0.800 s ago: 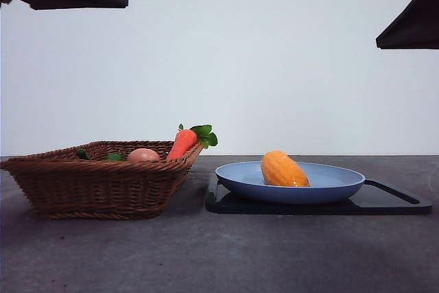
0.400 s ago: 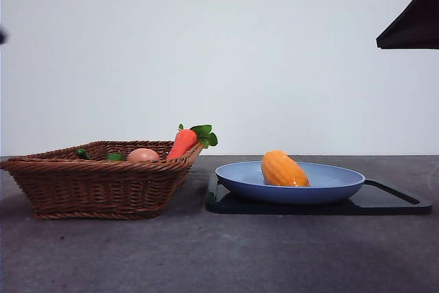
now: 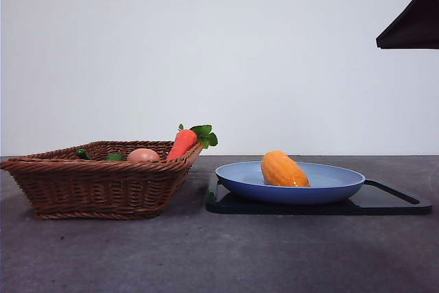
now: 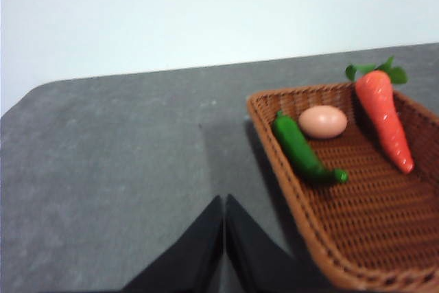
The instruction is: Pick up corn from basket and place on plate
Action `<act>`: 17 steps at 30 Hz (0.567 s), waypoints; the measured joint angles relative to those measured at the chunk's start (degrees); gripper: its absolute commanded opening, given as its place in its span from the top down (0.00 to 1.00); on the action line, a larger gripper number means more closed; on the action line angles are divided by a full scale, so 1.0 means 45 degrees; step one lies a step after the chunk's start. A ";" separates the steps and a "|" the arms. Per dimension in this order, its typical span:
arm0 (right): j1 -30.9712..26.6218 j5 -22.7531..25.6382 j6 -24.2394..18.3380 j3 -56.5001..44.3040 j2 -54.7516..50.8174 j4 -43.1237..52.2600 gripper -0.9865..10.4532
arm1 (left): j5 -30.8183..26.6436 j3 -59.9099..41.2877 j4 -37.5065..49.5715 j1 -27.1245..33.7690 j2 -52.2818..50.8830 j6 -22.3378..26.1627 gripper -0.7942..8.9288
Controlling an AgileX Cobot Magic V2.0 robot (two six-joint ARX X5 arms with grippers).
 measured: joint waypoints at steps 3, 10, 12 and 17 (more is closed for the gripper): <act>0.0000 0.0000 0.0000 0.0000 0.0000 -0.0005 0.91 | 0.0000 -0.0384 -0.0107 0.0121 -0.0568 0.0000 0.91; 0.0000 0.0000 0.0000 0.0000 0.0000 0.0000 0.91 | 0.0000 -0.0597 -0.1957 0.0165 -0.1443 -0.0005 0.91; 0.0000 0.0000 0.0000 0.0000 0.0000 0.0000 0.91 | 0.0000 -0.0646 -0.2273 0.0165 -0.1651 -0.0005 0.91; 0.0000 0.0000 0.0000 0.0000 0.0000 0.0000 0.91 | 0.0000 -0.0743 -0.2555 0.0165 -0.2419 -0.0117 0.91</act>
